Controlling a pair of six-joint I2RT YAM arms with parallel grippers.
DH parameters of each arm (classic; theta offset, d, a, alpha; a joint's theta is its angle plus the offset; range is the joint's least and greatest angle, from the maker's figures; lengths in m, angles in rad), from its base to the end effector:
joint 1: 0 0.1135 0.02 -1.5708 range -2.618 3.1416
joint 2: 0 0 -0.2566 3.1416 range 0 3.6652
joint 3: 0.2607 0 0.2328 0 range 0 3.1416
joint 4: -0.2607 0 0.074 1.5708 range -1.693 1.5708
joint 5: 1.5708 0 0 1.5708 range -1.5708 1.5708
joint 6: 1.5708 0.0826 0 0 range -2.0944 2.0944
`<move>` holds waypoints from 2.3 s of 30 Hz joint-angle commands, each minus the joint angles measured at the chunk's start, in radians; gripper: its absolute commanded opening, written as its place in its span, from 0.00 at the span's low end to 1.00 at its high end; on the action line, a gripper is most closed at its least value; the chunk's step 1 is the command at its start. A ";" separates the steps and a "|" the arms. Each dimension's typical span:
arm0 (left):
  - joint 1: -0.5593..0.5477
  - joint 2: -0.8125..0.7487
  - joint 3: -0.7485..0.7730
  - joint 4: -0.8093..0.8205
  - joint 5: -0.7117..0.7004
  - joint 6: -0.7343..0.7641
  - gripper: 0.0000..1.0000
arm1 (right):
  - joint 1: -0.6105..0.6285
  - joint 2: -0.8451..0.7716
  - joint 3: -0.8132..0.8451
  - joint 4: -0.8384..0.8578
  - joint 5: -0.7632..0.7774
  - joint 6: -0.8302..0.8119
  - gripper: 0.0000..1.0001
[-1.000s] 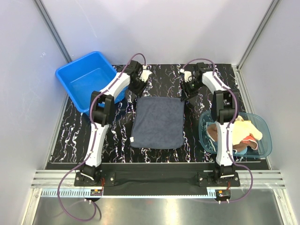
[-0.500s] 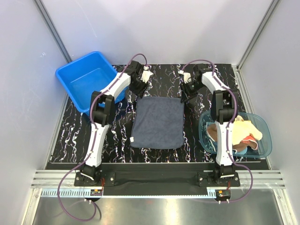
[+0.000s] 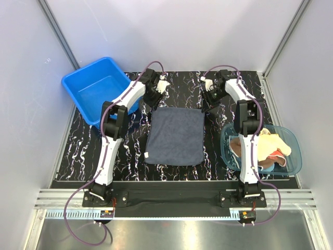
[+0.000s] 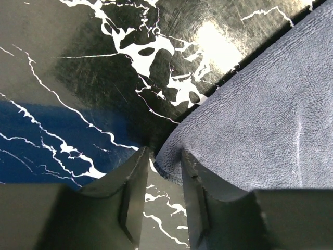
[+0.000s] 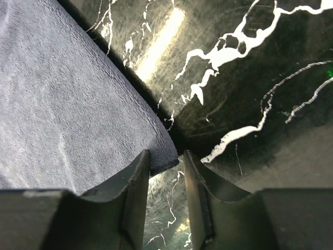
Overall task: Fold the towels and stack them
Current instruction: Fold the towel
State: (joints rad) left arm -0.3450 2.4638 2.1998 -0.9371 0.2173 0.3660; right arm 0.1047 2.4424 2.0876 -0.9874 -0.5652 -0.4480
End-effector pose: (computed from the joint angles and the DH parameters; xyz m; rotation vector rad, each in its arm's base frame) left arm 0.4726 -0.1888 0.1294 1.0118 2.5636 -0.2952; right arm 0.4735 0.0942 0.1168 -0.8333 2.6045 0.7283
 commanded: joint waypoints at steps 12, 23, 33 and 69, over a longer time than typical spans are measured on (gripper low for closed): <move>0.000 0.017 0.070 -0.017 0.019 0.014 0.00 | -0.002 0.035 0.060 -0.004 -0.065 -0.021 0.11; -0.008 -0.225 0.004 0.164 -0.073 -0.058 0.00 | -0.014 -0.189 -0.035 0.242 0.082 0.049 0.00; -0.052 -0.482 -0.057 0.270 -0.288 -0.033 0.00 | -0.019 -0.558 -0.168 0.460 0.168 0.120 0.00; -0.065 -0.393 -0.125 0.161 -0.081 -0.038 0.00 | -0.011 -0.601 -0.435 0.510 0.024 0.155 0.00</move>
State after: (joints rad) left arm -0.4419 1.9202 2.0071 -0.8368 0.1287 0.3042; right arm 0.0978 1.7061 1.5749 -0.5079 -0.5251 -0.2474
